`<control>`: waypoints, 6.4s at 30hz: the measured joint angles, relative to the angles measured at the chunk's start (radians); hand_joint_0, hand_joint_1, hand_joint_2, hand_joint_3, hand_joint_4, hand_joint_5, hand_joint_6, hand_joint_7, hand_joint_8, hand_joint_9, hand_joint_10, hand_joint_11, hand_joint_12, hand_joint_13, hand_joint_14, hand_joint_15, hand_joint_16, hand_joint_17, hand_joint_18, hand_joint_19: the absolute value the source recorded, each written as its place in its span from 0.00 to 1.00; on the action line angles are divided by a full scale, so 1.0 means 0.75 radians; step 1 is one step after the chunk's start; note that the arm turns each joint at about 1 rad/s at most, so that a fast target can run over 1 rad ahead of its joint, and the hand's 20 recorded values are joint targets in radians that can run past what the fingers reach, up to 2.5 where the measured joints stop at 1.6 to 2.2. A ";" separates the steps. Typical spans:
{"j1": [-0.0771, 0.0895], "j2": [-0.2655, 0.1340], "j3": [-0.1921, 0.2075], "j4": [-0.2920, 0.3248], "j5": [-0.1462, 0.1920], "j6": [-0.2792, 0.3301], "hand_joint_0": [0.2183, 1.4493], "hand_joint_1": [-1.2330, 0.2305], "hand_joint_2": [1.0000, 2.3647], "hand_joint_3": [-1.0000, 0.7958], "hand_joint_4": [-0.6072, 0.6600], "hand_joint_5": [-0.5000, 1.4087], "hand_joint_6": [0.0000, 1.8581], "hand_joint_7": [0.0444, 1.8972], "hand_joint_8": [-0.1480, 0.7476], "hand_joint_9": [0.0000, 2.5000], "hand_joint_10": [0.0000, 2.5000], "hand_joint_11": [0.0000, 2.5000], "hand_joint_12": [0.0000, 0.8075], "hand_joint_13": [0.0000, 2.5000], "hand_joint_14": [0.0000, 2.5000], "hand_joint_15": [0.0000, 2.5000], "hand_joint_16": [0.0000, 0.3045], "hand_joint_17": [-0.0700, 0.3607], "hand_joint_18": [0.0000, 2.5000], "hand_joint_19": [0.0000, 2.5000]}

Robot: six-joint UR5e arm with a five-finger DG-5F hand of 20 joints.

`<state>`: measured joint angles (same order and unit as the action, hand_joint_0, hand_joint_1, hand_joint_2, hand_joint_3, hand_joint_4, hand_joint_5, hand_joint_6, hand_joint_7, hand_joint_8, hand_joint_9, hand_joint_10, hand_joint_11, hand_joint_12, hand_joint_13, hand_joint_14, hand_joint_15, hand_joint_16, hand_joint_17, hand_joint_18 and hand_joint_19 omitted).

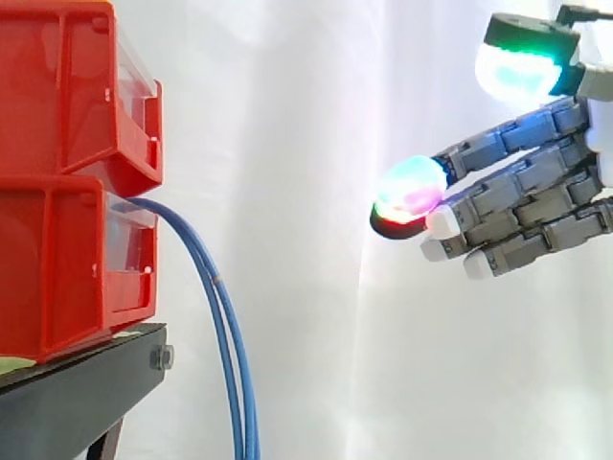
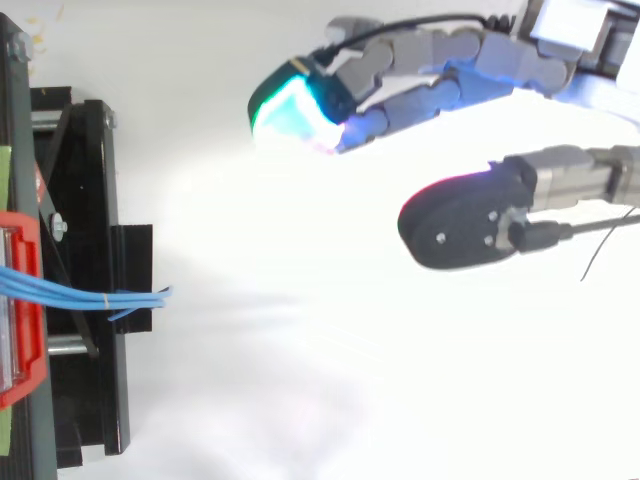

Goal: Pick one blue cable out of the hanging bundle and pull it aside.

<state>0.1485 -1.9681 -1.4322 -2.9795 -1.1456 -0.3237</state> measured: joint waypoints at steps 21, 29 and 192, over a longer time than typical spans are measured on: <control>0.016 -0.029 -0.001 0.082 0.188 -0.203 0.23 0.54 0.00 0.29 0.64 0.17 0.27 0.37 0.41 0.19 0.00 0.00 0.41 0.04 0.00 0.02 0.16 0.42 0.02 0.09; 0.017 -0.137 0.000 0.219 0.229 -0.167 0.23 0.52 0.00 0.28 0.65 0.18 0.27 0.38 0.42 0.20 0.00 0.00 0.41 0.06 0.00 0.01 0.17 0.43 0.04 0.09; 0.082 -0.498 0.428 0.105 -0.021 0.543 0.46 0.21 0.00 0.29 0.39 0.19 0.50 0.65 0.47 0.40 0.01 0.18 0.40 0.26 0.01 0.13 0.13 0.38 0.26 0.19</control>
<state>0.2097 -2.3419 -1.1109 -2.9008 -1.1610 0.0836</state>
